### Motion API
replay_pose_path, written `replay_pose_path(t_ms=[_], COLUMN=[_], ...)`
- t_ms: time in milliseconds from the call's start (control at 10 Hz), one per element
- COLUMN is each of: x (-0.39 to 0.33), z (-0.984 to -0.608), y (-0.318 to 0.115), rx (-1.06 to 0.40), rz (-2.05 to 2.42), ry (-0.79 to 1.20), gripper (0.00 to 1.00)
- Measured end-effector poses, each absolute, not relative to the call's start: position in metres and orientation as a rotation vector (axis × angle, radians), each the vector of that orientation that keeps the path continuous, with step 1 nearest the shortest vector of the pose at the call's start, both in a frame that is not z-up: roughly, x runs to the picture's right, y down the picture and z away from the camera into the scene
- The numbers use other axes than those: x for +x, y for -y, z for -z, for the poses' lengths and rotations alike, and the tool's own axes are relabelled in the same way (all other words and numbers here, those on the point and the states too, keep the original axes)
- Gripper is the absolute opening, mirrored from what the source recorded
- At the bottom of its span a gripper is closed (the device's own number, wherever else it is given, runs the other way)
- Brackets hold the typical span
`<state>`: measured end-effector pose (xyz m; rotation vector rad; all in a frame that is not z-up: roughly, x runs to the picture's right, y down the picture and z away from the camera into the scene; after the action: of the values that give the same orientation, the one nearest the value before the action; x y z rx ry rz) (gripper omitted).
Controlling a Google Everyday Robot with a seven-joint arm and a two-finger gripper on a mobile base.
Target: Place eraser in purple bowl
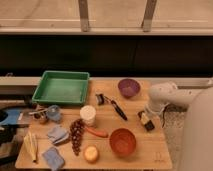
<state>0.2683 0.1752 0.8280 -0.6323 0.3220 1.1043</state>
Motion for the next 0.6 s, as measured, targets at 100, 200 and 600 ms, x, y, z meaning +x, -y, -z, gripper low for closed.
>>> replay_pose_path(t_ms=[100, 200, 600], x=[0.27, 0.271, 0.279], z=[-0.818, -0.805, -0.738], y=[-0.166, -0.156, -0.102], rx=[-0.62, -0.598, -0.467], rz=[-1.117, -1.125, -1.156], ry=[-0.298, -0.274, -0.14], gripper=[0.0, 0.0, 0.0])
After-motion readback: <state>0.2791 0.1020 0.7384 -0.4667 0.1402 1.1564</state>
